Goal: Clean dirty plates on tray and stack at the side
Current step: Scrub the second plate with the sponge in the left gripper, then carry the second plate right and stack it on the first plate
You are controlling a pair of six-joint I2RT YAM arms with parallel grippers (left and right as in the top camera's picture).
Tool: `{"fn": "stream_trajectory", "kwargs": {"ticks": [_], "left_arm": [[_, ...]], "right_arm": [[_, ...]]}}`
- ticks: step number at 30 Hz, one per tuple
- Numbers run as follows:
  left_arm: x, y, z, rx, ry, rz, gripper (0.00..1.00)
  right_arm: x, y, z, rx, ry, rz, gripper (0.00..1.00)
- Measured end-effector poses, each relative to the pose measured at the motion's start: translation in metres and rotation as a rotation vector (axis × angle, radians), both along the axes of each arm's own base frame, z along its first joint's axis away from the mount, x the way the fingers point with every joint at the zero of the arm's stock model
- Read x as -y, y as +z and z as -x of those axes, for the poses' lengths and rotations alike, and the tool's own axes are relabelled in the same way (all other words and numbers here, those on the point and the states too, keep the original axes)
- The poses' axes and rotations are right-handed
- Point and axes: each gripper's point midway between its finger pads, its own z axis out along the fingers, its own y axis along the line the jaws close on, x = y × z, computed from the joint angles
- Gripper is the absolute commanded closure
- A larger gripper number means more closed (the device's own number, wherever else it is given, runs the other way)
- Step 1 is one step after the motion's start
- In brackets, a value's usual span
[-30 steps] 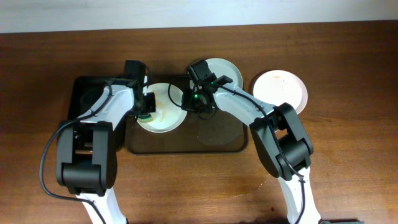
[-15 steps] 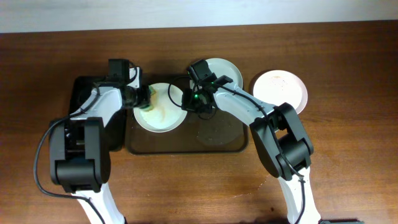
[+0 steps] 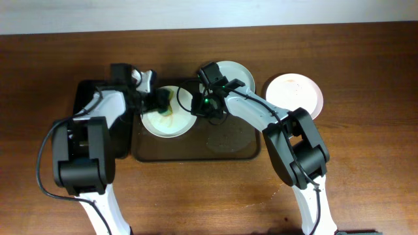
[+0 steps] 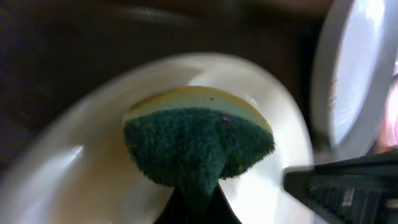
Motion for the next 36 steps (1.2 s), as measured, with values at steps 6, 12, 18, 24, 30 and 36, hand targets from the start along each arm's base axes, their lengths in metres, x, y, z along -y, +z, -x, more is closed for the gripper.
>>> {"fn": "stream_trajectory", "kwargs": {"ticks": [6, 12, 18, 24, 30, 36], "left_arm": [[-0.034, 0.108, -0.062, 0.179, 0.039, 0.134, 0.99], [-0.081, 0.139, -0.070, 0.217, 0.113, 0.169, 0.99], [-0.112, 0.115, -0.058, 0.104, 0.215, 0.062, 0.99], [-0.119, 0.107, -0.056, 0.083, 0.240, 0.005, 0.99], [-0.120, 0.105, -0.054, 0.071, 0.245, -0.004, 0.99], [-0.120, 0.104, -0.054, 0.067, 0.246, -0.006, 0.99]], "right_arm": [[-0.003, 0.002, 0.002, 0.001, 0.030, -0.015, 0.96], [0.016, 0.027, 0.013, 0.064, 0.134, 0.105, 0.96], [0.043, 0.124, 0.017, 0.419, 0.179, 0.480, 0.96], [0.061, 0.190, 0.021, 0.779, 0.059, 1.023, 0.96], [0.058, 0.234, 0.041, 0.956, -0.041, 1.247, 0.96], [0.048, 0.245, 0.053, 1.014, -0.053, 1.284, 0.96]]}}
